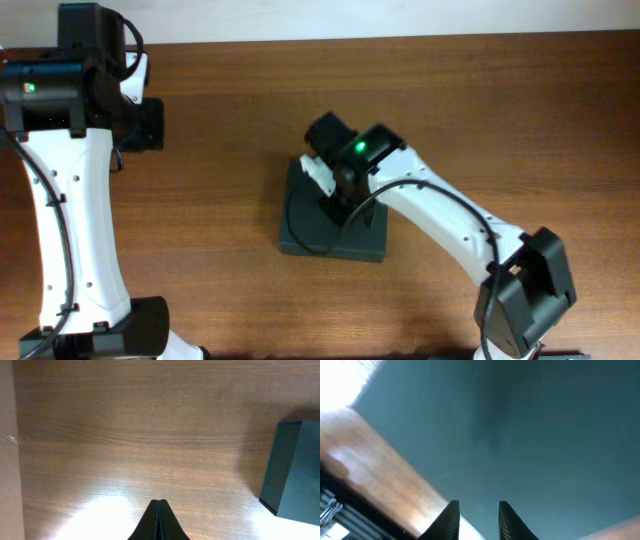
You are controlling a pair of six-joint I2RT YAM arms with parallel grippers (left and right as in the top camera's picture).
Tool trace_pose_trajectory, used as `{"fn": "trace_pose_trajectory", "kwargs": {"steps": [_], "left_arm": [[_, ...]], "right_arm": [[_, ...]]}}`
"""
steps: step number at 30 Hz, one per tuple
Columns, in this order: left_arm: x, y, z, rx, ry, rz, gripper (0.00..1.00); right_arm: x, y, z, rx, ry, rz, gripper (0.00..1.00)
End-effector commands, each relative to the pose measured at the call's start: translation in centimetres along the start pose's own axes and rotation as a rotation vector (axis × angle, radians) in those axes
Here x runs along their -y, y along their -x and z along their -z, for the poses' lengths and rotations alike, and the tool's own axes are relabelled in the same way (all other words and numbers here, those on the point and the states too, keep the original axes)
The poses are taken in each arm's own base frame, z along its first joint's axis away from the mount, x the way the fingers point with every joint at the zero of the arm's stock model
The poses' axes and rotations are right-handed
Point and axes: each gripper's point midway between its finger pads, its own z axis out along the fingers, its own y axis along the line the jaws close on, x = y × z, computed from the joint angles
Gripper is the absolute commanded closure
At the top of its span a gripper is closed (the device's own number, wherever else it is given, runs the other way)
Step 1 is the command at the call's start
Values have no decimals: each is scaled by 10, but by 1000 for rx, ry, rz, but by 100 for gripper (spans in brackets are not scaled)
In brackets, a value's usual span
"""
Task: Pack container
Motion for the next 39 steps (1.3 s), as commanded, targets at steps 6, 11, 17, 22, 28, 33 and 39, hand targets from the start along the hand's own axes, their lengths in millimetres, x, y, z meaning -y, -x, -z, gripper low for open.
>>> {"fn": "trace_pose_trajectory", "kwargs": {"steps": [6,11,17,22,28,33,39], "left_arm": [[3,-4,17,45,-38,29,98],[4,-8,31,85,-57,33,98],[13,-18,63,178,-134,20,98],[18,-43,85,276,-166,-7,98],[34,-91,70,372,-206,-19,97],[59,-152,32,418,-245,-85,96],[77,-177,15,504,-304,-135,24]], "right_arm": [[1,-35,-49,-90,32,-39,74],[11,-13,-23,-5,2,-45,71],[64,9,59,198,-140,-132,60],[113,-15,145,411,-218,-274,54],[130,-81,210,551,-330,-414,50],[117,-149,227,667,-447,-560,44],[94,-205,199,768,-426,-678,34]]}}
